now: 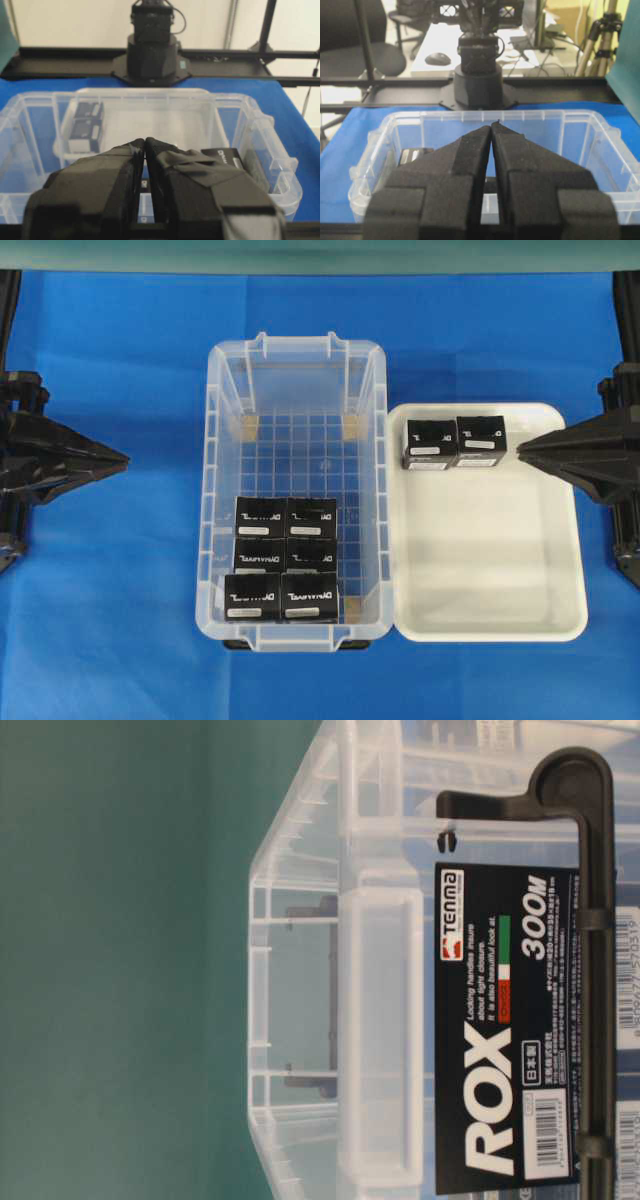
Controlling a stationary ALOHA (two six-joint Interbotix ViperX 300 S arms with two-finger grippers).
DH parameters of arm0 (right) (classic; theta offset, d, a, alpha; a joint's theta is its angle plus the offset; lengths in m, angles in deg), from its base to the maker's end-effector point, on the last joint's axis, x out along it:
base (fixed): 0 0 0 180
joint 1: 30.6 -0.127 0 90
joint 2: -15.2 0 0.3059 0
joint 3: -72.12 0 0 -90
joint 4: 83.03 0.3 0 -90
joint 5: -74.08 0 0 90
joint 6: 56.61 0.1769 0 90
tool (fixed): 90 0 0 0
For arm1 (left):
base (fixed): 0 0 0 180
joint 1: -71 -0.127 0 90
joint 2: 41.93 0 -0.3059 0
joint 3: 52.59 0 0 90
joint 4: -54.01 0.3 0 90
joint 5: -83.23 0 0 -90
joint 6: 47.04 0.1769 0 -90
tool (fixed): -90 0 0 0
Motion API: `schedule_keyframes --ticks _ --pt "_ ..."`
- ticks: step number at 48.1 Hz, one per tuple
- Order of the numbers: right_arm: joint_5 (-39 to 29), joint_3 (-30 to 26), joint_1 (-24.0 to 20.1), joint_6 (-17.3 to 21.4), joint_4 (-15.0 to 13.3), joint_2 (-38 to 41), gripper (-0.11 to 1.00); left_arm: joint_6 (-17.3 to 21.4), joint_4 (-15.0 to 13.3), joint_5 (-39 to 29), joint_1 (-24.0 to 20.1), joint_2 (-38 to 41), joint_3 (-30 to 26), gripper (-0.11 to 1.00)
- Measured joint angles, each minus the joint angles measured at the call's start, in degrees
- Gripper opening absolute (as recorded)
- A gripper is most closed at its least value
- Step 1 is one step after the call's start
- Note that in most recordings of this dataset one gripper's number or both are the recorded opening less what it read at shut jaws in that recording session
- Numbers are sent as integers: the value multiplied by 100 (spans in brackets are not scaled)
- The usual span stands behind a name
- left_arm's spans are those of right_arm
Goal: Pick the box from inside the plastic case
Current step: 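Swing the right gripper from rest over the clear plastic case, then lower the right gripper into the case and grasp a black box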
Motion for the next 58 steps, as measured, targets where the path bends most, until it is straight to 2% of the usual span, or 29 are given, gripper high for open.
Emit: schedule_keyframes --ticks 3,8,13,24,38,58 --pt "-26 -44 -35 70 62 0 10 -26 26 -53 0 9 -18 9" --pt "-396 -246 -167 325 413 0 0 -79 62 -237 -9 -9 -88 -3" --pt "-1195 -624 -220 668 580 70 -2 -79 62 -431 0 -53 -176 -5" --pt "-3287 -1863 -264 1063 606 844 -2 -79 70 -1037 -18 -132 -220 -6" --pt "-5115 -3560 -545 1081 615 2593 -1 -88 70 -1345 -132 -141 -378 -6" --pt "-7383 -5563 -457 1028 677 4825 0 -369 79 -1573 -167 -202 -404 -6"
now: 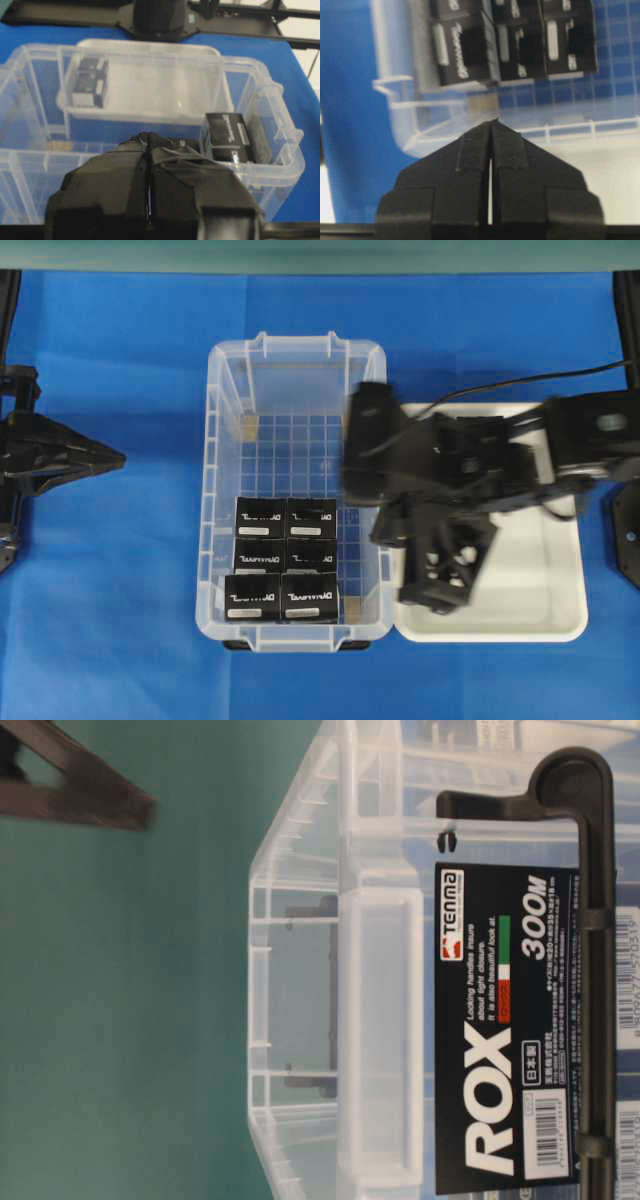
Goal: Pick the box from inside the plastic case
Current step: 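Lower the right gripper into the case and grasp a black box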
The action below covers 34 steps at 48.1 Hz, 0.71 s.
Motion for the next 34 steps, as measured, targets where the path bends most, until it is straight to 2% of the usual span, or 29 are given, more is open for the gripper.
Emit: schedule_keyframes --ticks 6,11,16,20,22,27,29,34 --pt "-413 -439 185 -62 229 475 5 -18 -9 -105 9 -44 -9 -6" --pt "-501 -659 378 -352 686 773 14 -18 -9 -176 0 -114 -9 -6" --pt "-519 -817 563 -949 1415 1028 34 -18 -9 -255 9 -167 -9 -6" --pt "-527 -905 659 -1424 2021 1222 58 -18 -9 -325 0 -220 -26 -6" --pt "-527 -949 686 -1644 2224 1318 68 -18 0 -369 0 -246 -35 -6" --pt "-562 -1037 694 -2109 2417 1556 92 -18 -9 -466 9 -299 -44 -6" --pt "-571 -1063 694 -2215 2435 1635 98 -18 -9 -501 0 -316 -44 -6" --pt "-562 -1072 721 -2364 2443 1775 100 -18 -9 -554 0 -360 -53 -6"
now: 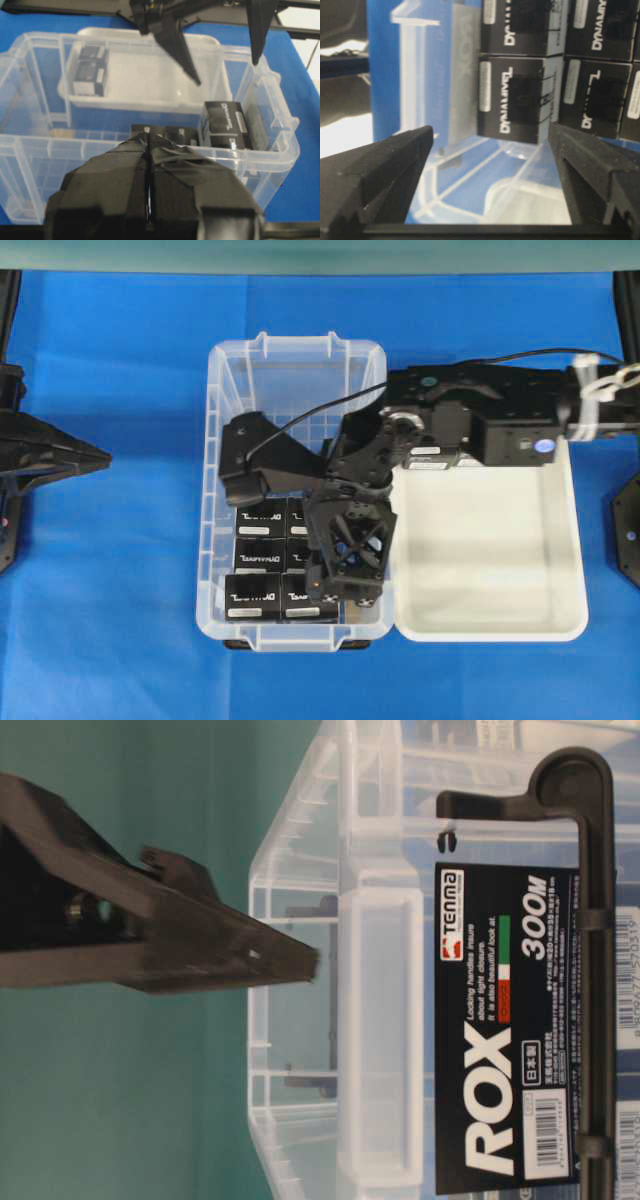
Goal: Pick the box from inside the plastic case
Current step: 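Lower the right gripper into the case and grasp a black box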
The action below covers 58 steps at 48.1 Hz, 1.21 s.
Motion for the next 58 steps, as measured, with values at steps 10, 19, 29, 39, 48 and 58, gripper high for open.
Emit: schedule_keyframes --ticks 10,19,29,39,48,58 --pt "18 0 18 -149 9 246 100 -9 0 0 0 -9 0 -6" --pt "158 79 0 -255 0 378 100 0 9 -9 0 -9 0 -6" --pt "237 132 -123 -387 0 615 100 0 9 -88 0 -9 0 -6" --pt "352 132 -281 -404 -141 703 100 0 0 -246 0 -18 0 -6" --pt "554 176 -299 -360 -176 782 100 0 0 -264 -18 -18 0 -6" --pt "738 272 -325 -316 -413 782 100 0 0 -264 -18 -18 0 -6"
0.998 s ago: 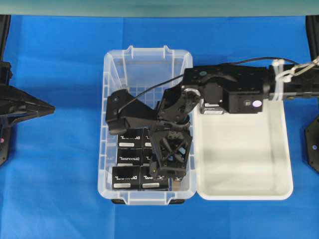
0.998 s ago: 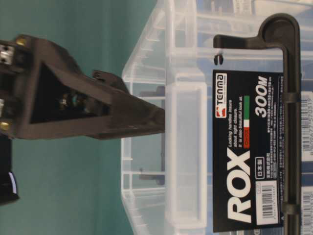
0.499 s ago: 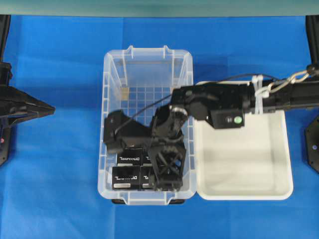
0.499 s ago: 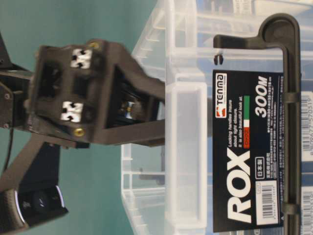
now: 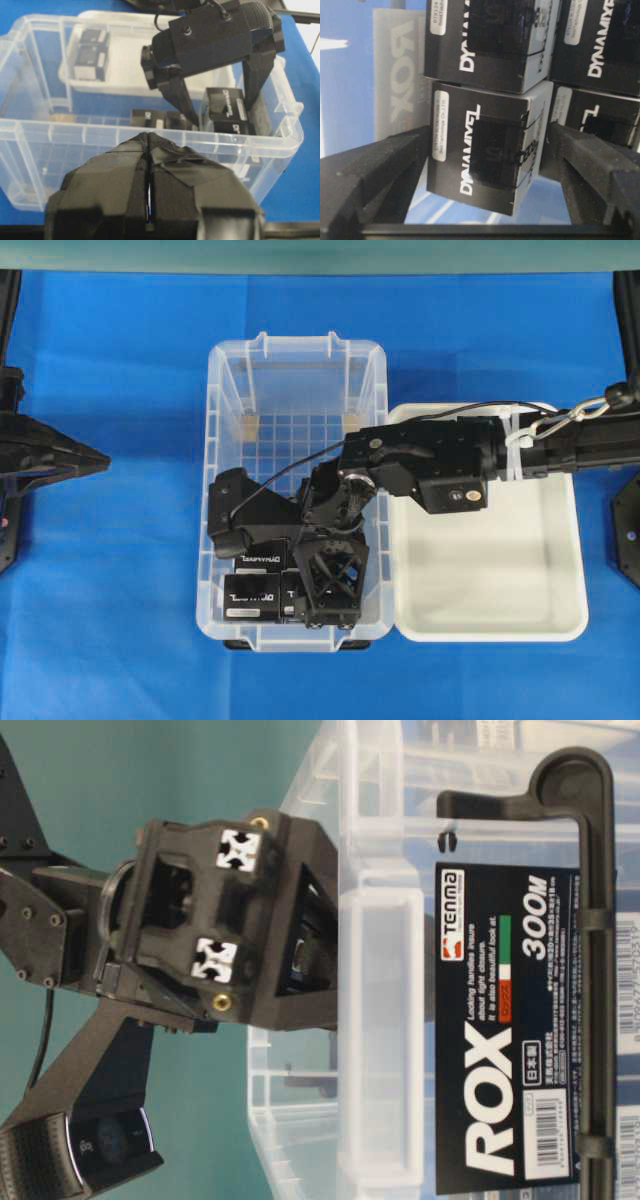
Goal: Pick the box from inside the plastic case
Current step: 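Lower the right gripper into the case and grasp a black box, then lift the black box out and carry it to the white tray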
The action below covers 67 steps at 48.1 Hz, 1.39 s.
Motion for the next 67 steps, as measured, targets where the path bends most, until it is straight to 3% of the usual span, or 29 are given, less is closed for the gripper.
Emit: schedule_keyframes --ticks 15,24,28,35,45,52,67 --pt "0 97 -26 281 -527 9 100 0 0 0 0 0 0 -6" --pt "-18 105 -9 290 -571 35 97 0 0 0 9 0 0 -6" --pt "-44 88 -35 290 -571 35 91 0 0 0 0 0 0 -6" --pt "-70 18 -44 290 -580 26 70 0 0 0 0 0 0 -6" --pt "-105 -141 26 299 -589 -53 66 0 0 -9 0 0 0 -6" --pt "-229 -334 255 299 -580 -255 63 0 0 -9 0 0 0 -6" --pt "-1160 -703 984 334 -589 -1301 63 -141 0 -9 0 0 -35 -6"
